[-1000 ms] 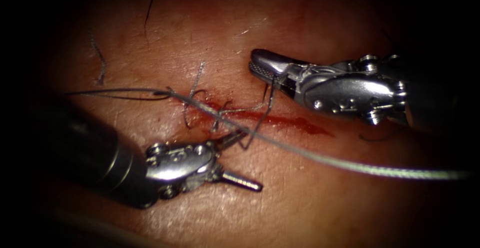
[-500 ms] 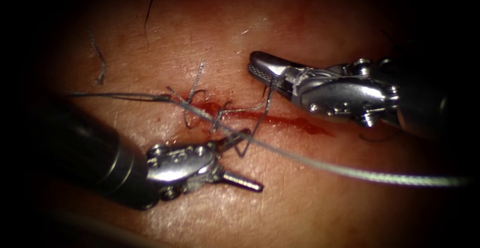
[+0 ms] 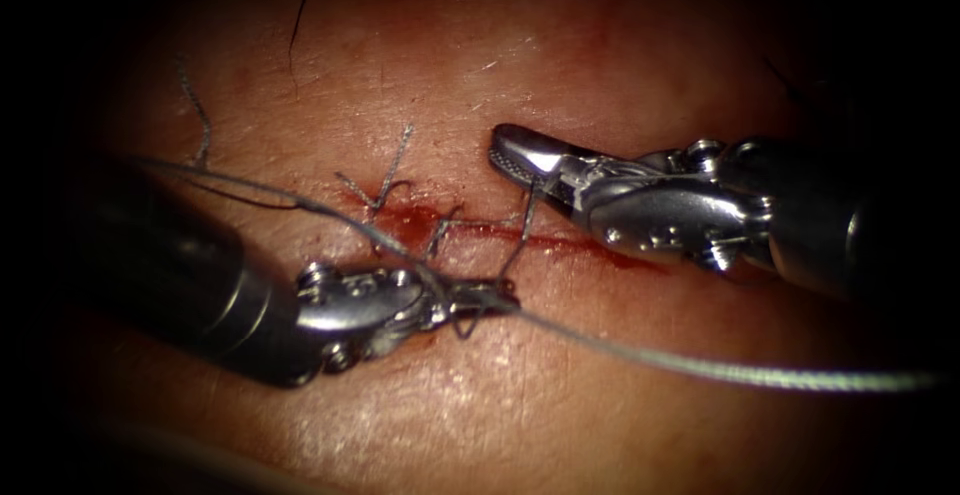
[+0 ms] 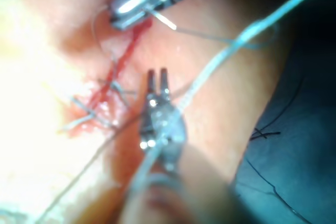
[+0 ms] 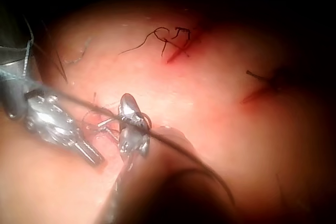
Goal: Wound Closure
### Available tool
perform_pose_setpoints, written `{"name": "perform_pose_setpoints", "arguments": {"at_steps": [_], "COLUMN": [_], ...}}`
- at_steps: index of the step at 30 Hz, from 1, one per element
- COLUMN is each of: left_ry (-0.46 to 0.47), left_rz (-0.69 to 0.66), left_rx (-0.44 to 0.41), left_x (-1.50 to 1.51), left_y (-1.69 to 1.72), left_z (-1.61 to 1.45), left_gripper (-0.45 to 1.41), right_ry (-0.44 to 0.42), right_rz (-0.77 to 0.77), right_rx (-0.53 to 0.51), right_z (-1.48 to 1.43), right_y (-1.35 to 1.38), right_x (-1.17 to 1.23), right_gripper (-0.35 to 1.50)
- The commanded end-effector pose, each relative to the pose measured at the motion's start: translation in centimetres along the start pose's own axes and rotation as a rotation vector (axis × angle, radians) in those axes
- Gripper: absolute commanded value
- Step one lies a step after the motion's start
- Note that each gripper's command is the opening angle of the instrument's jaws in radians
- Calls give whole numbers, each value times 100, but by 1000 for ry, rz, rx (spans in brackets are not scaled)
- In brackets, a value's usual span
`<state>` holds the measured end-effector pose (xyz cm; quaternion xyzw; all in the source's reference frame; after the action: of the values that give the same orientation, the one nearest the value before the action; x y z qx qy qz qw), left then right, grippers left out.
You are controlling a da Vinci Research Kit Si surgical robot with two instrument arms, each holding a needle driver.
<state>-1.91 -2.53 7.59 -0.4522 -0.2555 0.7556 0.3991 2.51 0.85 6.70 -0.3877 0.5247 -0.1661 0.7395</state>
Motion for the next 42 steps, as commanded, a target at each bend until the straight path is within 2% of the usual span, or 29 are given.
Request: {"name": "perform_pose_setpoints", "arguments": {"at_steps": [1,4,9,13,18,23,28,32,33,36,39,42], "left_ry": [-7,-16,-47,-90,-117,-118,-118,-118,-118,-119,-120,-121], "left_rz": [-9,-22,-16,-2,-4,-9,-9,-9,-9,-10,-10,-12], "left_rx": [11,53,107,151,161,159,160,158,158,157,154,152], "left_x": [-12,-17,-30,-51,-66,-66,-66,-66,-66,-65,-64,-62], "left_y": [-3,-23,-43,-57,-70,-75,-75,-76,-76,-76,-77,-79], "left_z": [4,7,12,23,29,23,22,20,20,18,15,9], "left_gripper": [16,22,22,24,22,24,24,27,27,27,27,27], "right_ry": [6,12,18,20,23,21,16,-7,-7,-26,-46,-53], "right_rz": [3,4,15,21,37,64,159,354,354,479,508,497], "right_rx": [2,2,2,5,7,23,68,91,91,108,137,158], "right_z": [6,7,7,8,9,11,13,16,16,19,18,15], "right_y": [-6,-5,-6,-6,-8,-15,-24,-28,-28,-24,-28,-38], "right_x": [5,8,13,15,15,11,9,1,1,-8,-15,-13], "right_gripper": [-35,-35,-35,-35,-35,-35,-35,-35,-35,-35,-35,-35]}}
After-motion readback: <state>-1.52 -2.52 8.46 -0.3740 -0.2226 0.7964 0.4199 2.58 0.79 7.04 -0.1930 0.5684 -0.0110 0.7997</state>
